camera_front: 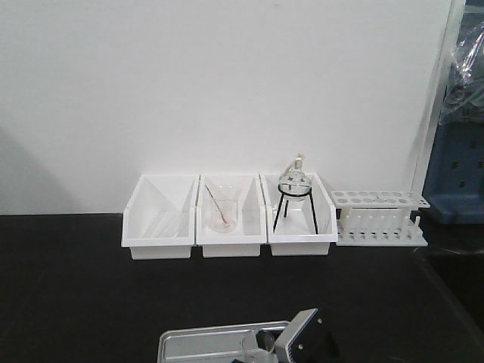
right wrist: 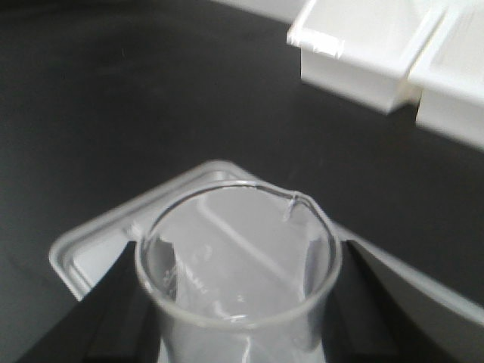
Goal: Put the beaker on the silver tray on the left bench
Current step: 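Lower the held beaker onto the silver tray with the right gripper, then open the right gripper to release the beaker on the silver tray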
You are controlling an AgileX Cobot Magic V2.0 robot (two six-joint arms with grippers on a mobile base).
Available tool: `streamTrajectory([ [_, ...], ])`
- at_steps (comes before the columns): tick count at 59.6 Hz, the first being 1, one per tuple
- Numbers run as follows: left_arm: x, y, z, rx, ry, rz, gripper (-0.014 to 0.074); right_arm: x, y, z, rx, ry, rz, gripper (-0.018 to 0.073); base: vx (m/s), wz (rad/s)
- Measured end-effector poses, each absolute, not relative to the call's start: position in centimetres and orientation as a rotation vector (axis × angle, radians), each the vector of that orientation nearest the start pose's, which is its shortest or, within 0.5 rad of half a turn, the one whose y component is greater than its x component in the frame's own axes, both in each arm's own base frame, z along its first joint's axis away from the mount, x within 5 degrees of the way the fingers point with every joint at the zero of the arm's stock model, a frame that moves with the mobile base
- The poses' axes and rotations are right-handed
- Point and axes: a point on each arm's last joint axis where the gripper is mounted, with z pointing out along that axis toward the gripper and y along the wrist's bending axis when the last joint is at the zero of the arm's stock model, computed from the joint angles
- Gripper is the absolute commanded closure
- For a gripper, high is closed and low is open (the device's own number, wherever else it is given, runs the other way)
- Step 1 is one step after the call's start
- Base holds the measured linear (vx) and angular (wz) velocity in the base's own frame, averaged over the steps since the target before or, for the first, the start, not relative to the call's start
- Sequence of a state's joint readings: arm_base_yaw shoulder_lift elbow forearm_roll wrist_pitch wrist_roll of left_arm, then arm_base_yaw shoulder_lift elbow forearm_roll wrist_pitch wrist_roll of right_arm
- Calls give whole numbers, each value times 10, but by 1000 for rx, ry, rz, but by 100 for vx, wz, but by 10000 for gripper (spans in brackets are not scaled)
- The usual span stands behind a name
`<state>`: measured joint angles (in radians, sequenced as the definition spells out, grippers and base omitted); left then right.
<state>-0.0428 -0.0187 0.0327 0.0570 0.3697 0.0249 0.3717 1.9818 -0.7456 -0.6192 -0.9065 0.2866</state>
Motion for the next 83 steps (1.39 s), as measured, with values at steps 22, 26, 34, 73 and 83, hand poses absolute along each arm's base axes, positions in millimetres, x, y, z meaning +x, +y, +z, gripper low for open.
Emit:
streamTrajectory([
  [22,52,0,170,98,1864,44,595,316,157,100,-697,1849,515,513,0,0],
  [26,52,0,170,98,1864,44,595,317,155,98,-666,1873,497,479,0,0],
  [34,52,0,170,98,1864,44,595,318,153,95,-642,1894,486,380,0,0],
  [73,52,0,170,98,1864,44,595,320,152,103,-614,1870,482,-111,0,0],
  [83,52,0,170,98,1864,44,595,320,152,138,-602,1773,480,-80,0,0],
])
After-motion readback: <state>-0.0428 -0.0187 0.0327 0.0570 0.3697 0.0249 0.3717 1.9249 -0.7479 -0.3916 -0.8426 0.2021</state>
